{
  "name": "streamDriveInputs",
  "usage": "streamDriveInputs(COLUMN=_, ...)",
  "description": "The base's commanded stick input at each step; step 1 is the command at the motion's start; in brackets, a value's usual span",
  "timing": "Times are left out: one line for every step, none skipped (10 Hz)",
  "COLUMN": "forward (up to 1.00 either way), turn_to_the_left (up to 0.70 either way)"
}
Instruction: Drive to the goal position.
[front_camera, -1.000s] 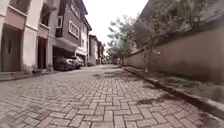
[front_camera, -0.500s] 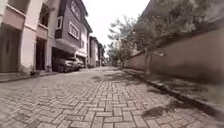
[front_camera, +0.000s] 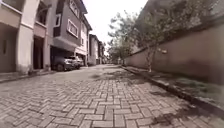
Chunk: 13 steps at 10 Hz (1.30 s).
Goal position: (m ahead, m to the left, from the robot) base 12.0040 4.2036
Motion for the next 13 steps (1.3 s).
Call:
streamDriveInputs(forward=0.50, turn_to_the_left=0.00)
streamDriveInputs(forward=0.50, turn_to_the_left=0.00)
streamDriveInputs(forward=0.50, turn_to_the_left=0.00)
streamDriveInputs(forward=0.50, turn_to_the_left=0.00)
streamDriveInputs(forward=0.50, turn_to_the_left=0.00)
streamDriveInputs(forward=0.50, turn_to_the_left=0.00)
streamDriveInputs(forward=0.50, turn_to_the_left=0.00)
streamDriveInputs(forward=0.50, turn_to_the_left=0.00)
streamDriveInputs(forward=0.50, turn_to_the_left=0.00)
streamDriveInputs(forward=0.50, turn_to_the_left=0.00)
streamDriveInputs(forward=0.50, turn_to_the_left=0.00)
streamDriveInputs(forward=0.50, turn_to_the_left=0.00)
streamDriveInputs(forward=0.50, turn_to_the_left=0.00)
